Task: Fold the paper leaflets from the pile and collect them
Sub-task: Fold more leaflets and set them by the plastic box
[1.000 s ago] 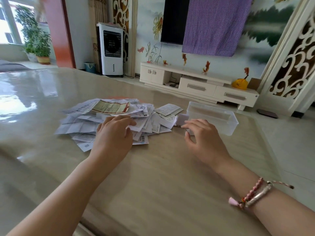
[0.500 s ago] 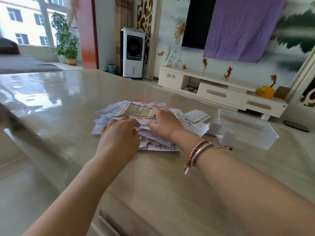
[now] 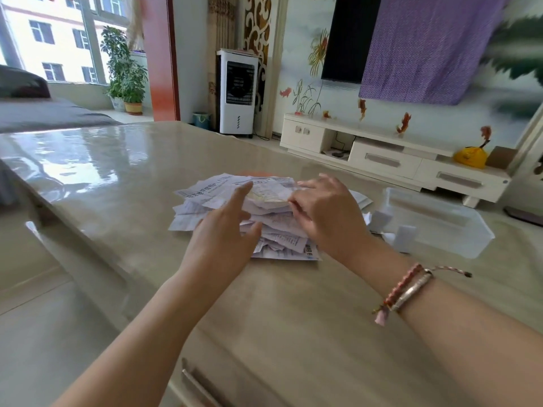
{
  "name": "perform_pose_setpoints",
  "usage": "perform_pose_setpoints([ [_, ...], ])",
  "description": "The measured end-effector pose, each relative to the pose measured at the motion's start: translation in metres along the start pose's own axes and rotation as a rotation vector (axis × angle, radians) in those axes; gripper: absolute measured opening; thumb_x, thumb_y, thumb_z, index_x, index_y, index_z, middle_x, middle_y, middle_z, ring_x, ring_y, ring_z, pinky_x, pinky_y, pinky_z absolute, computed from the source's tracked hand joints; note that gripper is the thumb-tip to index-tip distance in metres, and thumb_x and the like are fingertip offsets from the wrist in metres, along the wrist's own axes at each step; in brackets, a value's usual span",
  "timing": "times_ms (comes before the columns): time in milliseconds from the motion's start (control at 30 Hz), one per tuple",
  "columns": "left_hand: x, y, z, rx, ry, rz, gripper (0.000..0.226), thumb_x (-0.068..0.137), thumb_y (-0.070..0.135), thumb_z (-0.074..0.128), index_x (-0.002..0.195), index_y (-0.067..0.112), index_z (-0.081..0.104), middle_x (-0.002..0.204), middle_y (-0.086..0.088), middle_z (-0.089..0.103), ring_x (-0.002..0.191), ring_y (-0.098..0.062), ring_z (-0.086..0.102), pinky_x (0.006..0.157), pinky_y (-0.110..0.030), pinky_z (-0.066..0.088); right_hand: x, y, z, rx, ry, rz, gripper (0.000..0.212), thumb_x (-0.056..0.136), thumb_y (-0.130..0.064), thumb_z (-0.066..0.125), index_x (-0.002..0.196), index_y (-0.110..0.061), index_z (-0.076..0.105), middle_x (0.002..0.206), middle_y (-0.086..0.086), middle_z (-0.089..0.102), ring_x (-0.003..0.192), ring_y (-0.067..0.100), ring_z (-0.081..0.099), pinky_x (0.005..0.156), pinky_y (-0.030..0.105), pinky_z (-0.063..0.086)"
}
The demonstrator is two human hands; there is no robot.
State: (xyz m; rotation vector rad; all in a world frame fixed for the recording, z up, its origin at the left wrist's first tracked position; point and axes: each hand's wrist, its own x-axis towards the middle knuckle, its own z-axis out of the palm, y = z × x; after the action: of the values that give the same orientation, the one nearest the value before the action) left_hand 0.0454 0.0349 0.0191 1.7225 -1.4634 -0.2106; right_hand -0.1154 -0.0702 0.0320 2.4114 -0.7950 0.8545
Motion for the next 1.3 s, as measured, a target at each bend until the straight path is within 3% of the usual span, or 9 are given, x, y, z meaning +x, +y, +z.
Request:
perform_pose_setpoints([
  [233,-0.004,0.036,0.044,-0.193,-0.048,0.127,0.021,0.079,0.021,0.073,0.099,0.028,0.073,0.092,0.017,0.07,0.094,-0.001,0.062,0.074,-0.01,0.042,-0.07,0.018,-0.057,-0.002,0.07,-0.103,0.011,0.086,-0.01,0.064,0.095,-0.009,0.07,0.095,0.005,0.071,0.106,0.026,0.063,0.098,0.045,0.044],
  [400,-0.012,0.063,0.061,-0.529,-0.197,0.055,0.023,0.074,0.009,0.078,0.093,0.022,0.075,0.09,0.008,0.073,0.076,0.001,0.065,0.067,-0.017,0.05,-0.113,0.036,-0.074,0.289,-0.011,0.252,0.042,0.083,-0.033,0.064,0.121,-0.016,0.061,0.125,0.0,0.06,0.124,0.017,0.049,0.106,0.034,0.035],
  [533,-0.016,0.069,0.063,-0.698,-0.377,-0.051,0.027,0.075,-0.001,0.075,0.095,0.016,0.075,0.09,-0.003,0.074,0.075,-0.005,0.065,0.068,-0.018,0.049,-0.121,0.049,-0.082,0.612,-0.058,0.482,0.027,0.076,-0.021,0.08,0.101,-0.019,0.071,0.117,-0.015,0.064,0.121,-0.004,0.048,0.097,0.005,0.032],
  [633,-0.018,0.066,0.066,-0.581,-0.392,-0.055,0.024,0.072,0.01,0.081,0.09,0.025,0.075,0.091,0.003,0.074,0.084,-0.007,0.067,0.082,-0.025,0.053,-0.126,0.053,-0.087,0.71,-0.118,0.593,0.013,0.078,-0.02,0.078,0.089,-0.024,0.072,0.087,-0.022,0.07,0.097,-0.012,0.059,0.085,0.005,0.04],
  [800,-0.024,0.057,0.069,-0.296,-0.289,0.044,0.028,0.064,0.027,0.087,0.087,0.034,0.072,0.109,0.02,0.06,0.099,0.0,0.058,0.08,-0.008,0.043,-0.126,0.054,-0.096,0.702,-0.398,0.527,0.007,0.083,-0.024,0.074,0.081,-0.029,0.07,0.082,-0.014,0.07,0.083,0.001,0.065,0.084,0.029,0.05],
  [967,-0.031,0.055,0.069,-0.258,-0.321,0.018,0.016,0.068,0.043,0.081,0.069,0.031,0.07,0.079,0.015,0.062,0.067,-0.001,0.053,0.066,-0.021,0.039,-0.124,0.054,-0.098,0.824,-0.454,0.559,0.006,0.083,-0.015,0.074,0.087,-0.019,0.071,0.084,-0.004,0.073,0.083,0.011,0.068,0.084,0.035,0.052],
  [1100,-0.033,0.055,0.074,-0.115,-0.363,0.01,0.021,0.078,0.04,0.074,0.068,0.023,0.069,0.052,0.02,0.054,0.048,0.004,0.044,0.048,-0.011,0.03,-0.128,0.06,-0.078,0.895,-0.388,0.73,0.037,0.078,-0.014,0.078,0.11,-0.025,0.061,0.086,-0.001,0.072,0.078,0.01,0.067,0.079,0.033,0.054],
  [1200,-0.034,0.056,0.077,0.018,-0.328,0.046,0.02,0.078,0.038,0.075,0.069,0.025,0.063,0.072,0.014,0.054,0.064,0.001,0.048,0.054,-0.01,0.032,-0.129,0.058,-0.065,0.701,-0.411,0.711,0.061,0.077,-0.022,0.079,0.127,-0.032,0.046,0.09,-0.004,0.059,0.074,0.005,0.056,0.074,0.016,0.044],
  [1300,-0.035,0.054,0.08,0.102,-0.289,0.089,0.026,0.073,0.041,0.076,0.073,0.031,0.051,0.091,0.014,0.046,0.091,-0.012,0.047,0.075,-0.023,0.034,-0.131,0.055,-0.063,0.503,-0.412,0.581,0.067,0.078,-0.031,0.075,0.136,-0.031,0.041,0.108,-0.01,0.048,0.099,0.006,0.044,0.092,0.019,0.038],
])
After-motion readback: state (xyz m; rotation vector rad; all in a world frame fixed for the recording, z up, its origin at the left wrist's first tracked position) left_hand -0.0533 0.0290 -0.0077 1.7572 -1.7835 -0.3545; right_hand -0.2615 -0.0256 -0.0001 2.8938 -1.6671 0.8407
